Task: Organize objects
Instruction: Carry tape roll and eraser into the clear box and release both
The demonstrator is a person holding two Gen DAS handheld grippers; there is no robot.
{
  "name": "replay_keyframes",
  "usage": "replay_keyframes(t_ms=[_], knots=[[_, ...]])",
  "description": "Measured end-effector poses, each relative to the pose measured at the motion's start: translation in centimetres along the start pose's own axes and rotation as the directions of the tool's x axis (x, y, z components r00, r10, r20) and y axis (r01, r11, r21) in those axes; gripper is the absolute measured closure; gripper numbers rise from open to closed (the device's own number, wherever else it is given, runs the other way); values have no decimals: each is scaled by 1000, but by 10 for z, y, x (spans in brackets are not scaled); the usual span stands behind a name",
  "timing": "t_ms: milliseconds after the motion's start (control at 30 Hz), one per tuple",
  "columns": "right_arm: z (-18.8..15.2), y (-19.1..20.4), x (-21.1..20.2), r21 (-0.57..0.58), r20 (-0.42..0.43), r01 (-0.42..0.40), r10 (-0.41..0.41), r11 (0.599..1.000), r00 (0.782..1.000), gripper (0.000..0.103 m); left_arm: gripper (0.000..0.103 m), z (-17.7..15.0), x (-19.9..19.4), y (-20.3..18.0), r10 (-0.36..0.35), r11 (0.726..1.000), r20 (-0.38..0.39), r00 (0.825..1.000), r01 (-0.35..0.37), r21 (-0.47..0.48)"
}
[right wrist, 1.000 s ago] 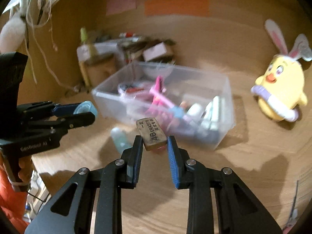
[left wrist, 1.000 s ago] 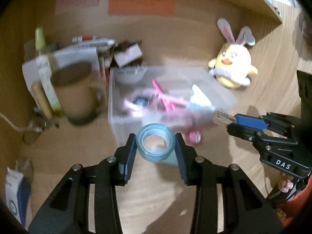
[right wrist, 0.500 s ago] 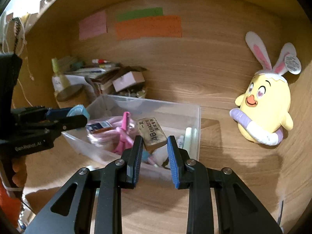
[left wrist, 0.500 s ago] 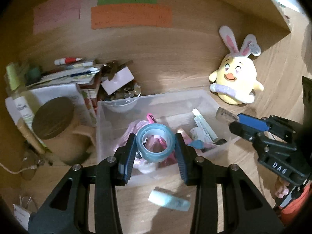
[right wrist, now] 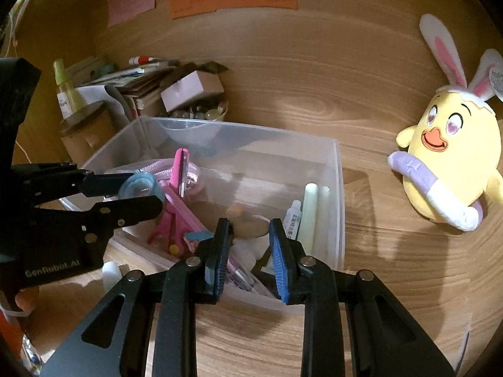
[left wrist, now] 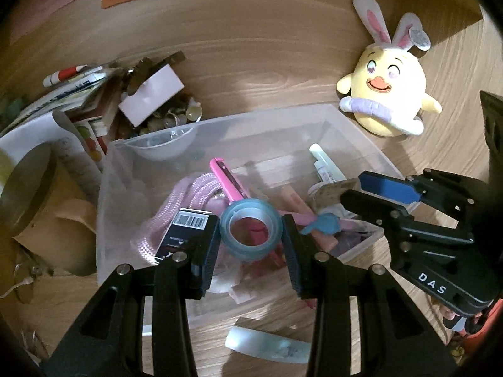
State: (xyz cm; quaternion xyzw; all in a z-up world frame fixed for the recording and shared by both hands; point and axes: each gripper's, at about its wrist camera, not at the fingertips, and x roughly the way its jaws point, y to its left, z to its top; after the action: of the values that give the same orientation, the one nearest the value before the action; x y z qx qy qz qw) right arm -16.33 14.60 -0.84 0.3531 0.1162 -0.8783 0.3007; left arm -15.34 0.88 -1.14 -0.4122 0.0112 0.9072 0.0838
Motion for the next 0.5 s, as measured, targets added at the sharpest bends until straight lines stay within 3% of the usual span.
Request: replay_keyframes(t_ms=[133, 267, 400, 500], knots=[[0, 0, 0, -5, -8, 4, -4, 1000, 1000, 80, 62, -1, -2, -4, 12, 1000, 8, 1000, -12, 19], [1, 0, -5, -5, -10, -6, 6, 1000, 1000, 80, 46, -1, -12, -4, 14, 1000, 42, 999, -14, 14], [1, 1, -17, -12, -1, -13, 13, 1000, 1000, 80, 39, -4, -28, -1, 18, 1000, 74, 997, -18, 7], [0, 3, -29, -22, 10, -21, 21, 1000, 1000, 78, 28, -8, -40, 3, 18, 1000, 93, 995, -18, -4]])
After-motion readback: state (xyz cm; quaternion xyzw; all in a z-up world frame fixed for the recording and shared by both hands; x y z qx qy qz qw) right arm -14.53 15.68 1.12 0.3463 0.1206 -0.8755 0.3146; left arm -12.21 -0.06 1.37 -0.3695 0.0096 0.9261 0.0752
